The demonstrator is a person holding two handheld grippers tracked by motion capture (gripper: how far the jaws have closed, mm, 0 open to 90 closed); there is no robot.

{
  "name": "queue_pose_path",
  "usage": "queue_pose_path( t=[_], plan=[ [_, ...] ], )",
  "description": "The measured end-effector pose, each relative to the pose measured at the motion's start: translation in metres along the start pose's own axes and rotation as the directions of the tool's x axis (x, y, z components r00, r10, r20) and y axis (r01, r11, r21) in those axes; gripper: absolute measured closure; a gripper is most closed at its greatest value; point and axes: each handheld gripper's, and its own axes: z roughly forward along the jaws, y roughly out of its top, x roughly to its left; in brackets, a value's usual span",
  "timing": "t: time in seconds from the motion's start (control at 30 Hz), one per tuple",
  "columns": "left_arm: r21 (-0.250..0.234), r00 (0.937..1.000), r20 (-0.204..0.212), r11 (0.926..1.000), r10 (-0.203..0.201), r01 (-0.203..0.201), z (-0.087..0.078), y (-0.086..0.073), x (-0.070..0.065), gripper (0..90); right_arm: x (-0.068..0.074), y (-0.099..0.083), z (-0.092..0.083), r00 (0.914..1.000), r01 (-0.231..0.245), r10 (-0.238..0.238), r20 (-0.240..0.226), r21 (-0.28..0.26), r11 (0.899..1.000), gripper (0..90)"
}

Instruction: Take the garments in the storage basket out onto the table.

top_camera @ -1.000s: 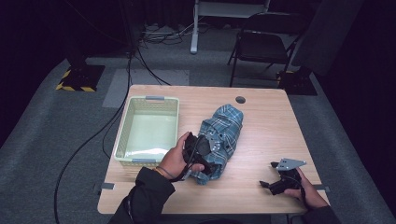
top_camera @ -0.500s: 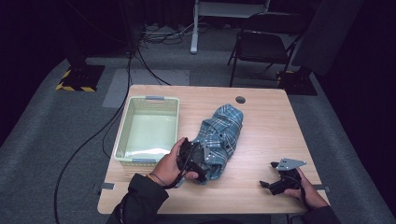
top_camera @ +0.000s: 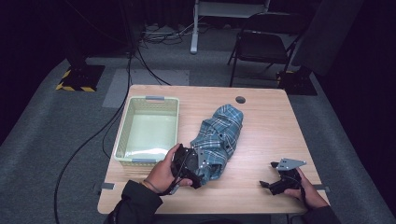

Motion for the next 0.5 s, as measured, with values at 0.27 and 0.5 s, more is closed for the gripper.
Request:
queue_pose_path(
  t=[0.27, 0.5],
  plan=[
    [0.0, 1.0, 0.007, 1.0, -0.002, 0.002, -0.002, -0.008, -0.005, 5.6, 0.0, 0.0, 0.0, 1.0, 0.0, 0.0, 0.0, 0.0, 1.0, 0.6],
    [0.006, 0.9998, 0.02, 1.0, -0.002, 0.002, -0.003, -0.016, -0.011, 5.5, 0.0, 0.0, 0.0, 1.0, 0.0, 0.0, 0.0, 0.0, 1.0, 0.6]
  ],
)
